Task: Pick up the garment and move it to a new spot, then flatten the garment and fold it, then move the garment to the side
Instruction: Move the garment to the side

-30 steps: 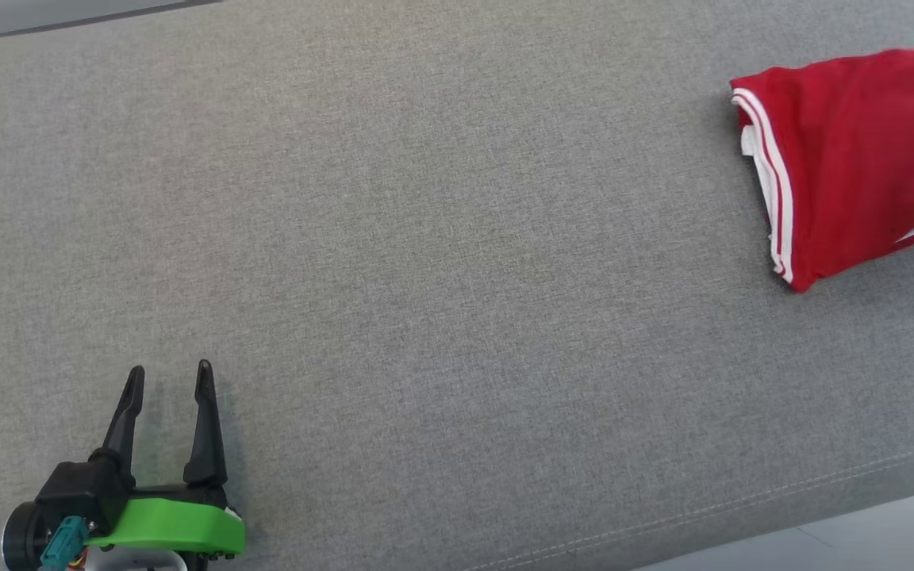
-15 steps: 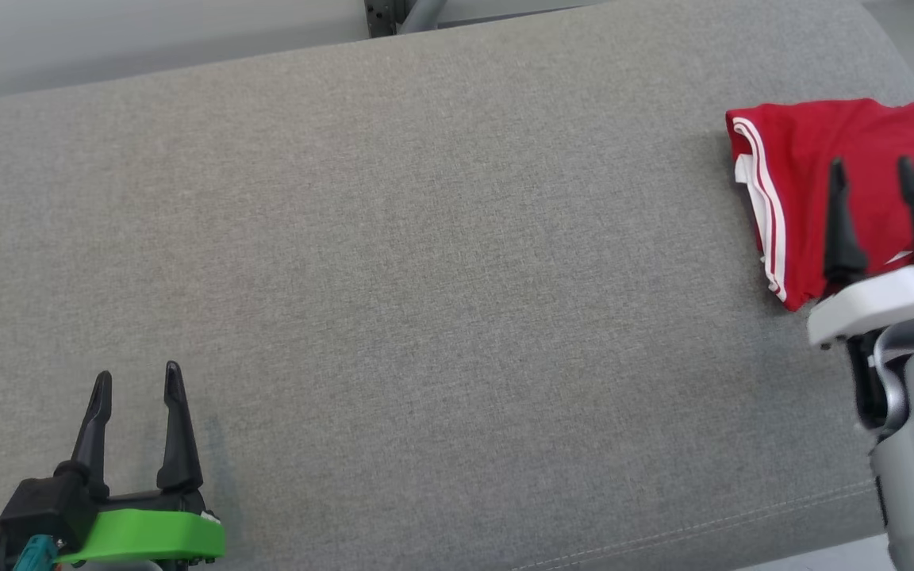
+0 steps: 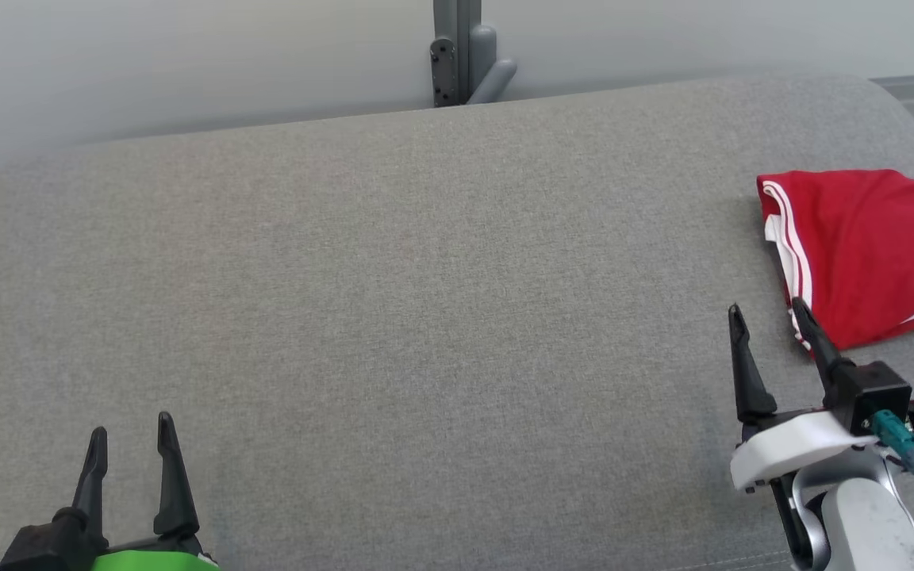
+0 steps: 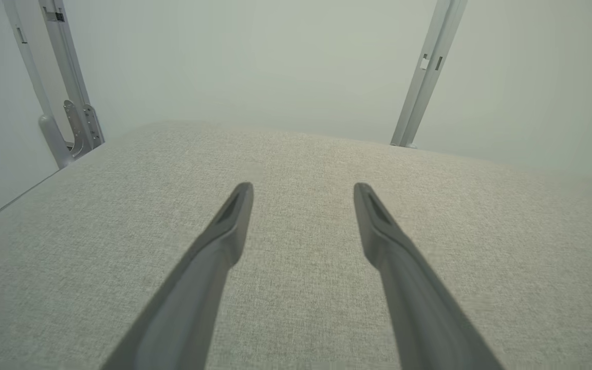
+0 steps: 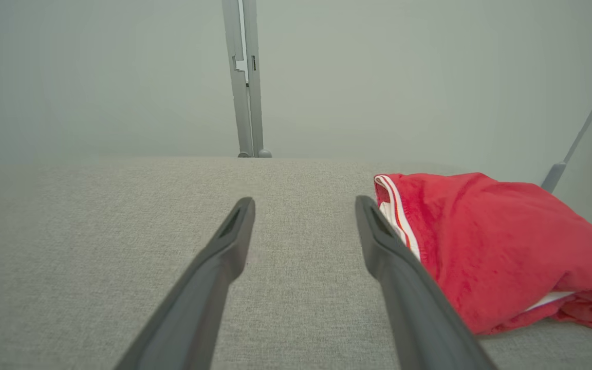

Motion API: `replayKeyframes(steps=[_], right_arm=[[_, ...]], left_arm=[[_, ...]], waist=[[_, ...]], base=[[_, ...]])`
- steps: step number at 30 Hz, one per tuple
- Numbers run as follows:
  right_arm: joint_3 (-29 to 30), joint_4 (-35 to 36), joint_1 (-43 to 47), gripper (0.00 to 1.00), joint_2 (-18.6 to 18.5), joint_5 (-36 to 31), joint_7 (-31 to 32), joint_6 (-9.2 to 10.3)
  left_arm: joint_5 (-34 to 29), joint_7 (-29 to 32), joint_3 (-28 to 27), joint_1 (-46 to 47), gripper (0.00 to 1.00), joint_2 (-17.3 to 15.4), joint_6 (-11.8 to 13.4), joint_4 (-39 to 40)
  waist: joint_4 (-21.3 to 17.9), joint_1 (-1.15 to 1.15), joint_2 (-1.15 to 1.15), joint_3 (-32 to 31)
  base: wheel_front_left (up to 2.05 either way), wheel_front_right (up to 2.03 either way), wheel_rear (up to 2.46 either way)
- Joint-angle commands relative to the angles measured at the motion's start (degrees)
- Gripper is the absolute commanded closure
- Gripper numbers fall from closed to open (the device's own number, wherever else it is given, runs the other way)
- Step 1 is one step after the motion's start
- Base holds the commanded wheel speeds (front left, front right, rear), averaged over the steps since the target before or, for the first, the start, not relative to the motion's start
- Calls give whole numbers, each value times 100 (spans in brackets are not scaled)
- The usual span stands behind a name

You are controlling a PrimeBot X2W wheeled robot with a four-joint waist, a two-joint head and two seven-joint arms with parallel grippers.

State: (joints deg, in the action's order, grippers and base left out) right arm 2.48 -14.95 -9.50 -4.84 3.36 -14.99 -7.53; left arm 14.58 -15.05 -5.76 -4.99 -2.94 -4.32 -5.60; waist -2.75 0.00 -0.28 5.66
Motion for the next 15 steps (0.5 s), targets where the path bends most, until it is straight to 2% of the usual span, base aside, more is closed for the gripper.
replayKeyframes(steps=[1, 7, 15], right_arm=[[25, 69, 182, 0, 55, -186, -21, 10], [84, -4, 587, 0, 174, -472, -22, 10], [-40, -127, 730, 0, 186, -365, -22, 10]], left_arm=[[0, -14, 8, -93, 0, -3, -38, -58], [28, -14, 49, -186, 0, -3, -133, -213], [62, -14, 48, -220, 0, -4, -173, -303]], waist=[[203, 0, 28, -242], [281, 0, 28, -473], [280, 0, 28, -555]], base=[[0, 0, 0], [0, 0, 0], [0, 0, 0]])
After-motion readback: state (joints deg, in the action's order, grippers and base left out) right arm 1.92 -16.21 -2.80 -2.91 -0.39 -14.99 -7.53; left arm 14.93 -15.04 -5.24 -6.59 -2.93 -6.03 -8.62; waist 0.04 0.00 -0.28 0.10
